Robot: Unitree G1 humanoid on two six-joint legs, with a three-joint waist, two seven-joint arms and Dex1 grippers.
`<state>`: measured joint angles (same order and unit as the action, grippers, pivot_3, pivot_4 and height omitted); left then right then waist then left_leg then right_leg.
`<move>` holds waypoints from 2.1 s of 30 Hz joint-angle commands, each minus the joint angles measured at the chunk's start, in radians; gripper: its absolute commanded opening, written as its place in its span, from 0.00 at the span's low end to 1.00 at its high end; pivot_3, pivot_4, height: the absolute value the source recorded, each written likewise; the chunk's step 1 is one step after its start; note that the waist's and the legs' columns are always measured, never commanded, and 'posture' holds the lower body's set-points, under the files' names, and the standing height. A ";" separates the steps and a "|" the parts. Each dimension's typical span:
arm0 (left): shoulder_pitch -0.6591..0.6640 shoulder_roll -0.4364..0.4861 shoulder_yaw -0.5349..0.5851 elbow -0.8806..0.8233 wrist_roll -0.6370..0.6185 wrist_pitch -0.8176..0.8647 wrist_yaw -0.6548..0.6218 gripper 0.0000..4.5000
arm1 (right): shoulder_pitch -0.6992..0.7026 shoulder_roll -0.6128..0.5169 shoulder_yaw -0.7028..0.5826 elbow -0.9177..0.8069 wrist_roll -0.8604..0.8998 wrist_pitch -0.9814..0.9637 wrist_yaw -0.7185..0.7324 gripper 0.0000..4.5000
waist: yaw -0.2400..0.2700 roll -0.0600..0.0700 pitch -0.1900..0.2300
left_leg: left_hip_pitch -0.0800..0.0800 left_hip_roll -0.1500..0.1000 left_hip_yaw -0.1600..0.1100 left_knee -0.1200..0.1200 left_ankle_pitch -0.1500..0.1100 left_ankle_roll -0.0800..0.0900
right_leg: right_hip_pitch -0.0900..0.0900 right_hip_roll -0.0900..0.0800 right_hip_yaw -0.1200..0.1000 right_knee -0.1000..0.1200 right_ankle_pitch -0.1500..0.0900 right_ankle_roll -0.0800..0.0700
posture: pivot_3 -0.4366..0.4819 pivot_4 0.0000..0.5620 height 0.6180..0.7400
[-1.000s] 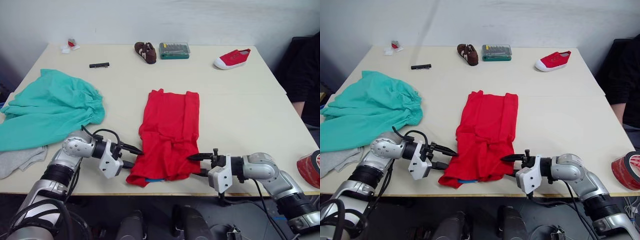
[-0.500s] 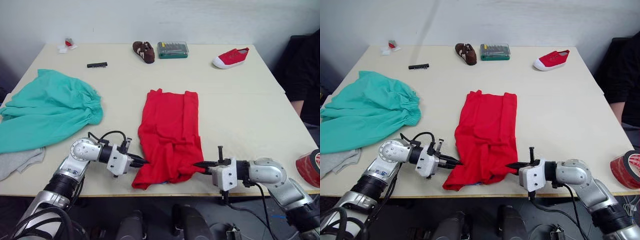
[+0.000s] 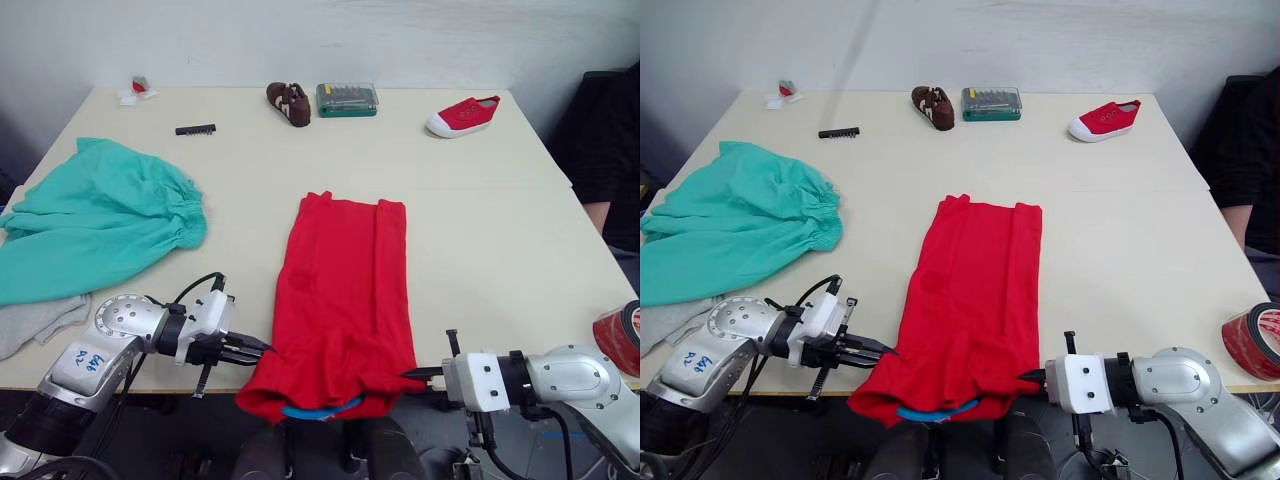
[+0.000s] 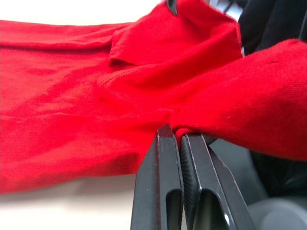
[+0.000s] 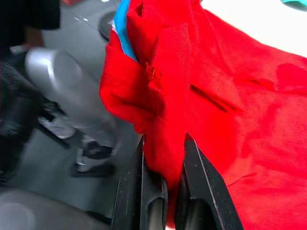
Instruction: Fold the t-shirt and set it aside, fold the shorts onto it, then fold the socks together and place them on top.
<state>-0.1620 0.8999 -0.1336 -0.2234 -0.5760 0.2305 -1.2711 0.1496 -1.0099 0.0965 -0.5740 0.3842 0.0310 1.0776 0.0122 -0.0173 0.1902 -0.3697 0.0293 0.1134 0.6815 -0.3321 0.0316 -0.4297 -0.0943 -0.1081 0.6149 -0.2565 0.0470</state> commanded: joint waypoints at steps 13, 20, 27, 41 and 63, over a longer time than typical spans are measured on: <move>-0.407 -0.323 0.132 0.287 -0.059 0.433 0.444 0.01 | -0.596 0.183 0.025 0.481 -0.034 0.261 -0.010 0.00 | 0.011 0.000 0.002 | -0.002 -0.001 0.000 0.001 0.008 -0.006 | -0.001 0.001 -0.001 0.000 0.004 0.001 | 0.48 0.27 1.00; -0.613 -0.465 0.097 0.579 0.072 0.399 0.503 0.01 | -0.869 0.331 0.071 0.861 -0.140 0.325 -0.045 0.00 | 0.007 0.000 0.002 | -0.007 -0.002 0.006 0.001 0.008 -0.006 | -0.007 0.002 -0.001 0.003 0.004 0.003 | 0.48 0.27 1.00; -0.771 -0.577 0.156 0.834 0.122 0.421 0.583 0.01 | -1.059 0.410 0.035 1.207 -0.201 0.363 -0.115 0.00 | -0.007 -0.001 0.002 | -0.009 -0.003 0.008 0.002 0.011 -0.004 | -0.009 0.000 0.001 0.006 0.005 0.004 | 0.48 0.27 1.00; -0.903 -0.618 0.248 1.161 0.185 0.442 0.671 0.15 | -1.144 0.493 -0.040 1.381 -0.212 0.393 -0.193 0.23 | -0.038 -0.001 0.002 | -0.010 -0.003 0.009 0.001 0.013 -0.008 | -0.013 0.000 0.003 0.010 0.005 0.004 | 0.48 0.27 1.00; -0.804 -0.421 0.173 0.851 0.265 0.447 0.464 0.99 | -0.725 0.319 -0.106 0.538 -0.195 0.451 -0.206 1.00 | -0.042 -0.001 0.002 | -0.009 -0.003 0.015 -0.005 0.011 -0.012 | -0.018 0.002 0.002 0.009 0.004 0.004 | 0.48 0.27 1.00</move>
<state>-0.9776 0.4502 0.0608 0.7329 -0.3236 0.7166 -0.7505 -0.5876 -0.6665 0.0011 0.0705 0.1921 0.5171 0.8798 -0.0296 -0.0178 0.1923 -0.3781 0.0270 0.1286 0.6773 -0.3211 0.0188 -0.4478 -0.0918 -0.1062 0.6247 -0.2521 0.0507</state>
